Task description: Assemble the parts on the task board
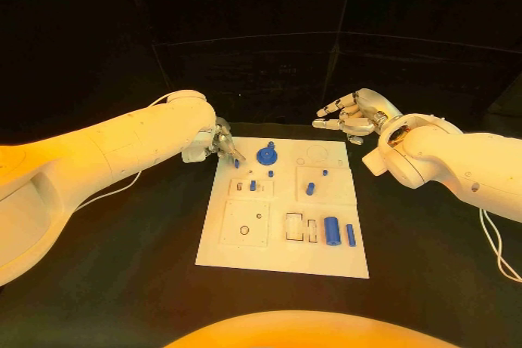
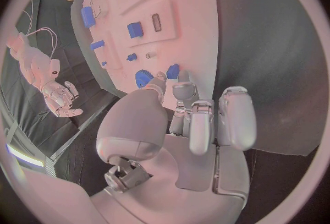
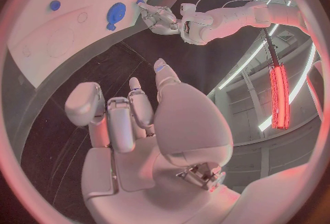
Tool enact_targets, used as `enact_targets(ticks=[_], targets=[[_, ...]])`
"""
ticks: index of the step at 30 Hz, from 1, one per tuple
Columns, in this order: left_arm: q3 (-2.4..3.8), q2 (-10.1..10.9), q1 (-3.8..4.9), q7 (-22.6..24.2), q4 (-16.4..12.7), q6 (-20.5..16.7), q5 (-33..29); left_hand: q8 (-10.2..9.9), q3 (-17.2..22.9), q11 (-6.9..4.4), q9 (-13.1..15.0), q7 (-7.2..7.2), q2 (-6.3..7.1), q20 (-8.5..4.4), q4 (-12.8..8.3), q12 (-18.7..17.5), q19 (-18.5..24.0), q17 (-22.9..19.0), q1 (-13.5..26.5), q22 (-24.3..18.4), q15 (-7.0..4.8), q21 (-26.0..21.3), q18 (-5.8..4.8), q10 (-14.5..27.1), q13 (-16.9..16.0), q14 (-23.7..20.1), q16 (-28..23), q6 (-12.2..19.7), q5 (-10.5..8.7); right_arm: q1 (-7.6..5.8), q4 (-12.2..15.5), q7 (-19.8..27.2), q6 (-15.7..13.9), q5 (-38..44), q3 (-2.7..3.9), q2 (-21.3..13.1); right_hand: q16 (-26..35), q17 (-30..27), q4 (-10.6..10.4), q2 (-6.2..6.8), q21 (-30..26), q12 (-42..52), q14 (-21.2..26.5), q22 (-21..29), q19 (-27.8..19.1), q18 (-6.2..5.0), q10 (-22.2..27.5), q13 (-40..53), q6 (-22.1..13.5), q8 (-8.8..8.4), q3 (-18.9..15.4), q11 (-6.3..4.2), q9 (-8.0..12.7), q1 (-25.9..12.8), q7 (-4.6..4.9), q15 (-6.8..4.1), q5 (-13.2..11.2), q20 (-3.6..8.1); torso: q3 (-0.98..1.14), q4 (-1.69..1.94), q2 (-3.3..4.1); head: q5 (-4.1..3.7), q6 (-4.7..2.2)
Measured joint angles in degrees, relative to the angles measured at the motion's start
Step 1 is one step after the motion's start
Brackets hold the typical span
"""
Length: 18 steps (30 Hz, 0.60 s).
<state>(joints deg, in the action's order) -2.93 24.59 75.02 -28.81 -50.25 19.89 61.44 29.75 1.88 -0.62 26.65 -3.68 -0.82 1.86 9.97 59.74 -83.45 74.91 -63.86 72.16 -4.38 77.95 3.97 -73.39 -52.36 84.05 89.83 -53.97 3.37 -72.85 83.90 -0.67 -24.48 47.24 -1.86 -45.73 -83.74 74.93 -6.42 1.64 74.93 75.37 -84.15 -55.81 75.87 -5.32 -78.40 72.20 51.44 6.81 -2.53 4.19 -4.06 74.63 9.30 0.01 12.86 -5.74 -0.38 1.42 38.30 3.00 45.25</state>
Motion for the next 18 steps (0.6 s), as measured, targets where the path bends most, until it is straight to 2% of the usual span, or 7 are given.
enact_targets(ticks=[6,9,13,16,18], targets=[[0.0,-0.1,0.0,0.0,0.0,0.0,0.0,-0.2,1.1,0.0,-0.4,0.2,-1.46,0.0,-1.4,0.0,0.0,0.0,-2.6,0.0,0.0,0.0,0.0,0.0,0.1,0.0,0.0,-0.2,0.0,0.0,0.0,0.0,0.0,0.0,0.0,0.0,0.0,0.0,0.0,0.0,0.0,0.0,0.0,0.0,0.0,0.0,0.0,0.0,0.0,0.0,0.0,0.0,0.0,0.0,0.0,0.0,0.0,0.0,-0.01,0.03,0.01,-0.01,0.06],[0.0,-0.1,0.0,0.1,0.0,-0.1,0.0,-0.5,3.2,0.0,-0.7,0.2,-2.85,0.0,-3.5,0.0,0.0,0.0,-6.0,0.0,0.0,0.0,0.0,0.0,0.3,0.0,0.0,-0.2,0.0,0.0,0.0,0.0,0.0,0.0,0.0,0.0,0.0,0.0,0.0,0.0,0.0,0.0,0.0,0.0,0.0,0.0,0.0,0.0,0.0,0.0,0.0,0.0,0.0,0.0,0.0,0.0,0.0,0.0,-0.02,0.05,0.01,-0.02,0.07],[0.04,-0.1,0.02,0.3,0.0,-0.1,0.0,-0.9,6.1,-0.19,-1.4,0.19,-3.79,0.0,-6.5,-0.1,0.0,0.0,-9.1,0.0,0.0,0.0,0.0,0.2,0.6,0.0,0.0,-0.2,-0.04,0.0,0.0,0.0,0.1,0.0,0.0,0.1,0.0,0.0,0.0,0.0,0.0,0.0,0.0,0.0,0.0,0.0,0.0,0.0,0.0,0.0,0.0,0.0,0.0,0.0,0.0,0.0,0.0,0.0,-0.02,0.05,0.01,0.01,0.13],[0.04,-0.1,0.06,0.6,0.0,-0.1,-0.1,-1.5,9.6,-0.07,-1.9,-0.03,-3.94,0.0,-8.6,-0.9,0.0,0.0,-10.6,0.0,0.0,0.0,0.0,0.3,1.1,0.0,0.0,0.0,-0.29,0.0,0.0,0.0,0.1,0.0,0.0,0.1,0.0,0.0,0.0,0.0,0.0,0.0,0.0,0.0,0.0,0.0,0.0,0.0,0.0,0.0,0.0,0.0,0.0,0.0,0.0,0.0,0.0,0.0,-0.02,0.07,0.0,0.02,0.14],[0.04,-0.1,0.06,0.8,-0.1,-0.1,-0.2,-1.6,10.7,0.02,-1.9,-0.21,-3.76,0.0,-7.8,-1.2,0.0,0.0,-10.9,0.0,0.0,0.0,0.0,0.4,1.4,0.0,0.0,0.2,-0.34,0.0,0.0,0.0,0.1,0.0,0.0,0.1,0.0,0.0,0.0,0.0,0.0,0.0,0.0,0.0,0.0,0.0,0.0,0.0,0.0,0.2,0.0,0.0,0.0,0.0,0.0,0.0,0.2,0.0,-0.02,0.08,0.0,0.03,0.16]])
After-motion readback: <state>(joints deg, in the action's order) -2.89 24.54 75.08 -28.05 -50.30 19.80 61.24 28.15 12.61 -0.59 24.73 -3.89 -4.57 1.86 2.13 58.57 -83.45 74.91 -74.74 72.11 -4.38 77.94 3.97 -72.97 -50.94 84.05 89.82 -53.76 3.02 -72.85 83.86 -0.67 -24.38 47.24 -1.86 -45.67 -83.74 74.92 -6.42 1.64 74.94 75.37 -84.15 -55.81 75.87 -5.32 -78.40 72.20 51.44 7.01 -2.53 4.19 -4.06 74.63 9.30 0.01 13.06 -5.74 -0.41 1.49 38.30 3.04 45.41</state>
